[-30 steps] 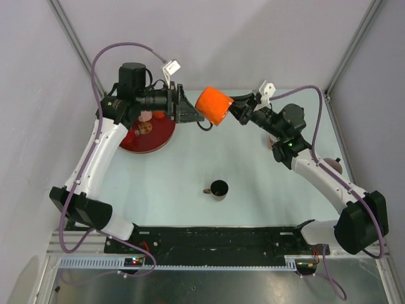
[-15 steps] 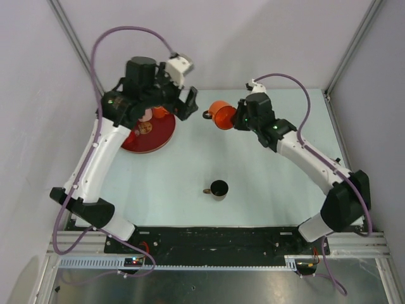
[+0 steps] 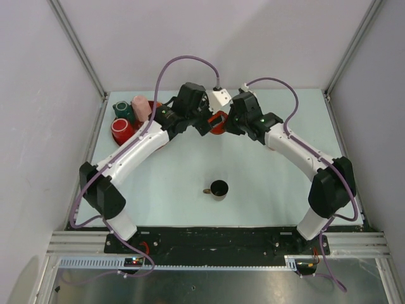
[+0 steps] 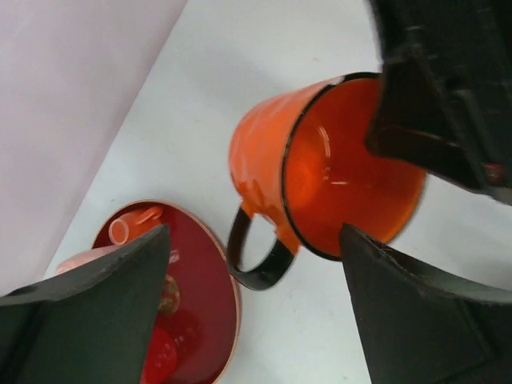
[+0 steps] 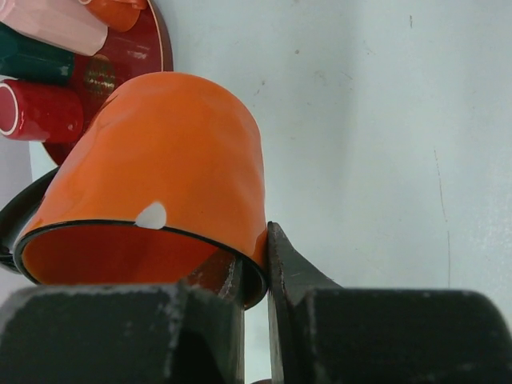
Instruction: Turn the mug right side up
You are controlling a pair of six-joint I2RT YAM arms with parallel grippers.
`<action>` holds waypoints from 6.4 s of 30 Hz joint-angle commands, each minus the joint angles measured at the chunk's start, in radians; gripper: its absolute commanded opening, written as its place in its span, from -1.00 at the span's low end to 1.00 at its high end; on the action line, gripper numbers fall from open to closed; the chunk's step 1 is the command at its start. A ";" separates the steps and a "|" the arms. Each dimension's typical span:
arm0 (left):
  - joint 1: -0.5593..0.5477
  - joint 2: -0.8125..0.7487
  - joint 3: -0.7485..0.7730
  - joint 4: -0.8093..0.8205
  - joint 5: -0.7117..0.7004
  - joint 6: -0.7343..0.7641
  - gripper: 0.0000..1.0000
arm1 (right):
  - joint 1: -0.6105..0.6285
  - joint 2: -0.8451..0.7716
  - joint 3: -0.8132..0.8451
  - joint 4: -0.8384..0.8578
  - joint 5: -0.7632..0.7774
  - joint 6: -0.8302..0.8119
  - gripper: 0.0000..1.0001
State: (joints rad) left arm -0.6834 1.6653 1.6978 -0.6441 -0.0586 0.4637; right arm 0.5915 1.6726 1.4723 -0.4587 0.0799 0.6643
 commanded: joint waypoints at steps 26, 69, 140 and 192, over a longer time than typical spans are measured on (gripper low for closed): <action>0.176 -0.041 -0.229 0.205 -0.110 0.069 -1.00 | 0.048 -0.042 0.162 0.049 -0.190 -0.081 0.56; 1.460 -0.308 -0.945 0.351 0.356 0.150 -0.14 | 0.027 -0.030 0.153 0.128 -0.453 -0.337 0.99; 0.766 0.272 -0.122 -0.135 0.488 0.299 0.93 | -0.058 -0.149 -0.089 0.054 -0.387 -0.365 0.99; 0.607 0.552 0.447 -0.420 0.292 -0.090 -1.00 | -0.053 -0.184 -0.136 0.054 -0.366 -0.378 0.99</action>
State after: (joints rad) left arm -0.0689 2.3413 2.0972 -1.0298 0.0990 0.3687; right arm 0.5373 1.5333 1.3350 -0.4171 -0.2955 0.3088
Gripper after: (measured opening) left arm 0.158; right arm 0.993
